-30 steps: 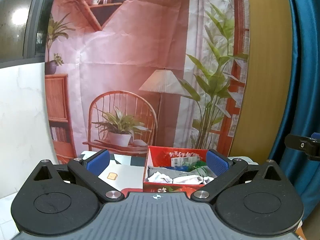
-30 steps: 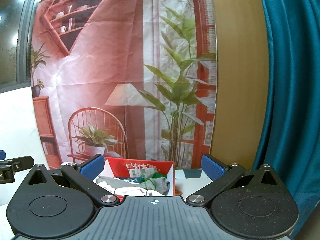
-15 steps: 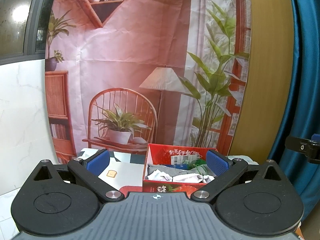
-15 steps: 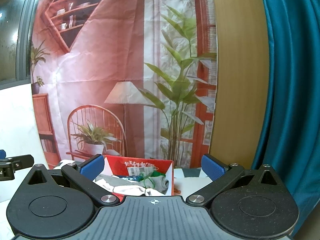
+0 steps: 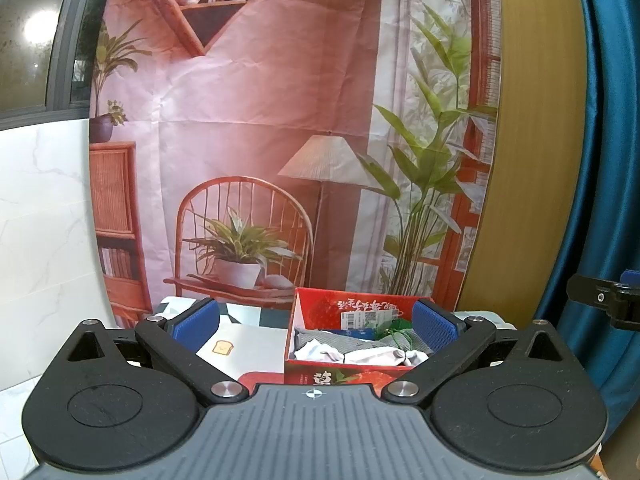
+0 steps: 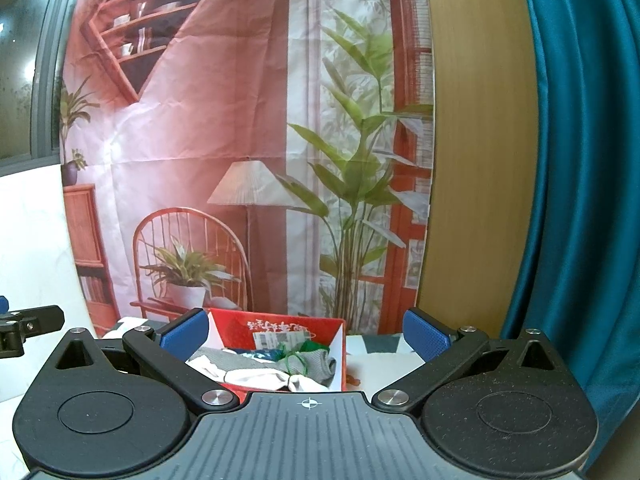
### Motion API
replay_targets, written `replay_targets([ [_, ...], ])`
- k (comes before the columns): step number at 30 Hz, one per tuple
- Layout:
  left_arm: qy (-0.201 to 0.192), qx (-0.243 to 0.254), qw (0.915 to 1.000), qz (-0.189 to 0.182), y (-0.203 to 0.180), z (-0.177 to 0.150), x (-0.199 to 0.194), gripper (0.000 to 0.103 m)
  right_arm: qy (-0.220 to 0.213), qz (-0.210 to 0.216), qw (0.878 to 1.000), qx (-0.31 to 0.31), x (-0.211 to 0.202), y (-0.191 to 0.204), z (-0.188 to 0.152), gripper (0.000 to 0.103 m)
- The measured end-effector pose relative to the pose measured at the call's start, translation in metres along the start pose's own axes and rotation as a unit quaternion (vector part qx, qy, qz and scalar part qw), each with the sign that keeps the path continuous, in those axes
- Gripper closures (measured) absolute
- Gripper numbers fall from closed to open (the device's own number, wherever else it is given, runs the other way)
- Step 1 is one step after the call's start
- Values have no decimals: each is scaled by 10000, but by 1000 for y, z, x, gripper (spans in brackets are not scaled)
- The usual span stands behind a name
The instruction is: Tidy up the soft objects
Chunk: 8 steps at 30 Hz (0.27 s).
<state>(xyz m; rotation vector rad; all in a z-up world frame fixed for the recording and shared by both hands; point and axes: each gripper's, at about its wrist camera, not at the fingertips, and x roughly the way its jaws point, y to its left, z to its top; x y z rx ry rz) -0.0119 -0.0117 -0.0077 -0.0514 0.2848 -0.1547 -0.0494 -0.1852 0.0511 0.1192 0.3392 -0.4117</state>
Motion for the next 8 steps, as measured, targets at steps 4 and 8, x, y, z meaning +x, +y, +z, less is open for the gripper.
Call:
replay_targets([
  [4,-1,6,10000,3,0,0,0,0,10,-8,10000,-5,1,-1,-1,0],
  [8,9,-6,10000,7,0,0,0,0,9,-3,10000,-9,1,-2,-1,0],
])
